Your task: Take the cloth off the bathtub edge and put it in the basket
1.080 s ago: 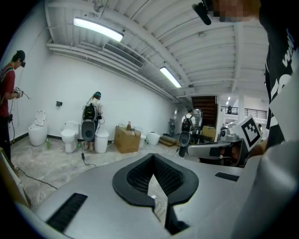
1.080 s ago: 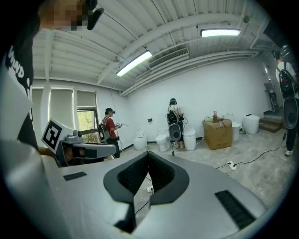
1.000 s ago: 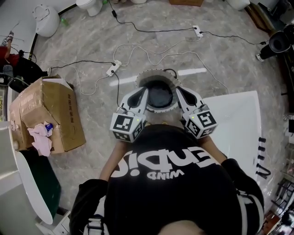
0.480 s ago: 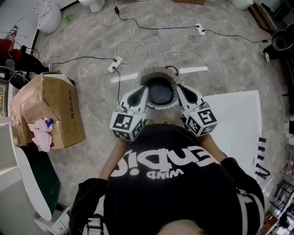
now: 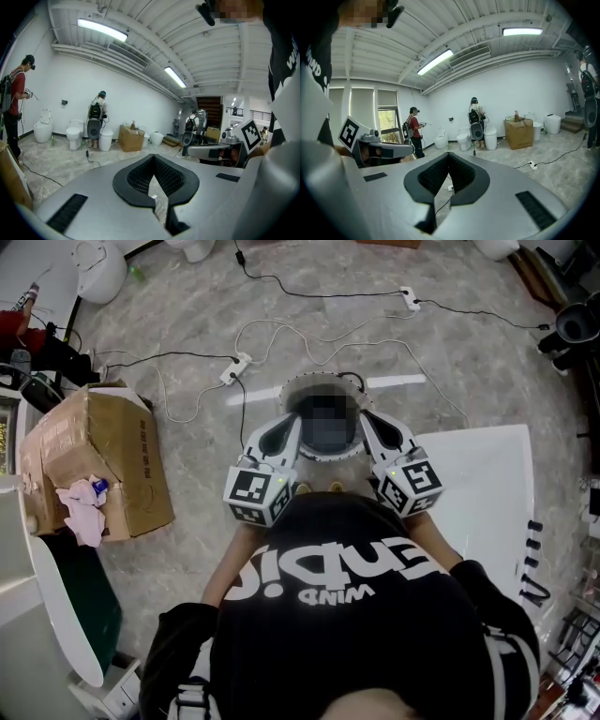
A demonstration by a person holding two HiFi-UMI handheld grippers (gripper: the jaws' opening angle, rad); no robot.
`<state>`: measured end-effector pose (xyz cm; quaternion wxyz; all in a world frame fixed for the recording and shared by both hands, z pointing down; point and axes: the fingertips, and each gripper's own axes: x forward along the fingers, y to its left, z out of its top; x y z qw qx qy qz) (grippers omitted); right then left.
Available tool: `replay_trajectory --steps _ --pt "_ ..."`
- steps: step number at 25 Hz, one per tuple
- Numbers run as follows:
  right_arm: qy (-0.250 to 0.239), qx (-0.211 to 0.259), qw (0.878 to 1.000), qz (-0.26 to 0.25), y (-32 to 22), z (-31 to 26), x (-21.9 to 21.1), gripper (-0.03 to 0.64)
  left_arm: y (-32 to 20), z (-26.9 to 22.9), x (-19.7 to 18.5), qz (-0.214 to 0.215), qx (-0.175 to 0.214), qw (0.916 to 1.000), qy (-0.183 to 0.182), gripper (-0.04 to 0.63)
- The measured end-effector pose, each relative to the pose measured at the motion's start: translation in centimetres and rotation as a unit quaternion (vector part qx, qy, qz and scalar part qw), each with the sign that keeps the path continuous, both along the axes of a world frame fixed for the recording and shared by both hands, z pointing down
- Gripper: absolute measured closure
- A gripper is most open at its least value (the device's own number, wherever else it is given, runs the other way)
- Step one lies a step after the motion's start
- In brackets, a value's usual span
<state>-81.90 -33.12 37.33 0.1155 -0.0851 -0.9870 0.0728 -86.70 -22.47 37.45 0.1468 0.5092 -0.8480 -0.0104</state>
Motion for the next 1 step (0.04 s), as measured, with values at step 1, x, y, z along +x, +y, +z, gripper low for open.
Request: replay_trajectory --steps 1 --pt "0.0 0.0 1.0 0.0 -0.02 -0.02 0.01 0.603 -0.01 0.0 0.02 0.0 0.0 1.0 0.0 0.584"
